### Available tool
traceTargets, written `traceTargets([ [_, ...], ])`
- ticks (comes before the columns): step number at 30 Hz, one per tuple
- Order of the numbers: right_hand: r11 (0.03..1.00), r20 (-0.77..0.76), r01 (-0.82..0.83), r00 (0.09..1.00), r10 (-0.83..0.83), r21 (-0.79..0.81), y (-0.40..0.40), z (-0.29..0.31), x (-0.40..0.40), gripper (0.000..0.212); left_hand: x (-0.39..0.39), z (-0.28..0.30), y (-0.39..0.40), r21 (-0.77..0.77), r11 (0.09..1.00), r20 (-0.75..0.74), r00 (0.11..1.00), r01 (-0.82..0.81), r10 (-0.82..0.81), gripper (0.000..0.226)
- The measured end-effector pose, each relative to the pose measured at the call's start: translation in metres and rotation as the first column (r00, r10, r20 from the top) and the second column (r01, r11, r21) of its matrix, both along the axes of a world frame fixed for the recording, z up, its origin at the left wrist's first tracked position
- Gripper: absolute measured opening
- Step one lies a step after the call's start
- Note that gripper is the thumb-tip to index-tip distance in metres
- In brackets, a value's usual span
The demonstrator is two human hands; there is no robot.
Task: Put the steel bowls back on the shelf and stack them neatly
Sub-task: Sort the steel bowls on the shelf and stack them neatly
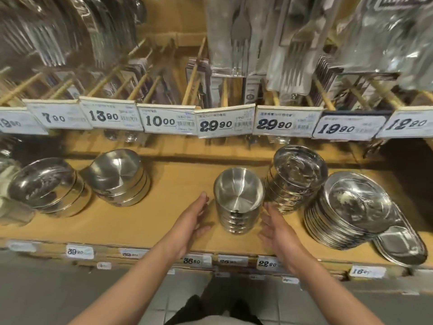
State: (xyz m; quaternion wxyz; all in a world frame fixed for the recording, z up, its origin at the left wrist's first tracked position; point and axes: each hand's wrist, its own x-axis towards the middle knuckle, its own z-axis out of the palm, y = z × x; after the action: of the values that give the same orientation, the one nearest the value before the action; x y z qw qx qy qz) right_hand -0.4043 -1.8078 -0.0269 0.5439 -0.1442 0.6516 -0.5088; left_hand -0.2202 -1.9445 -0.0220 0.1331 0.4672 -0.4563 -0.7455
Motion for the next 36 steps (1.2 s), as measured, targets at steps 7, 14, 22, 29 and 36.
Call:
traceTargets([
  [7, 0.997, 0.019, 0.025, 1.000, -0.023, -0.069, -0.012, 0.000, 0.002, 0.082, -0.010, 0.008, 0.000, -0.016, 0.996, -0.028, 0.996, 0.084, -0.084, 0.066],
  [14, 0.977, 0.077, 0.213, 0.974, -0.214, 0.026, 0.004, -0.006, -0.014, 0.069, -0.007, 0.011, -0.029, -0.023, 1.000, 0.038, 0.999, -0.012, 0.013, 0.062],
  [22, 0.976, 0.067, 0.206, 0.975, -0.210, 0.066, 0.010, -0.009, -0.007, 0.068, -0.023, 0.008, -0.028, -0.037, 0.992, 0.051, 0.992, 0.120, -0.118, 0.050],
  [29, 0.990, 0.138, 0.140, 0.981, -0.136, -0.022, -0.008, -0.004, 0.004, 0.100, -0.022, 0.008, -0.025, 0.071, 0.984, -0.008, 0.986, 0.166, -0.165, 0.083],
  [36, 0.987, 0.165, 0.145, 0.977, -0.133, -0.063, -0.017, -0.018, 0.012, 0.072, -0.025, 0.008, -0.019, 0.126, 0.981, -0.081, 0.987, 0.146, -0.136, 0.074],
])
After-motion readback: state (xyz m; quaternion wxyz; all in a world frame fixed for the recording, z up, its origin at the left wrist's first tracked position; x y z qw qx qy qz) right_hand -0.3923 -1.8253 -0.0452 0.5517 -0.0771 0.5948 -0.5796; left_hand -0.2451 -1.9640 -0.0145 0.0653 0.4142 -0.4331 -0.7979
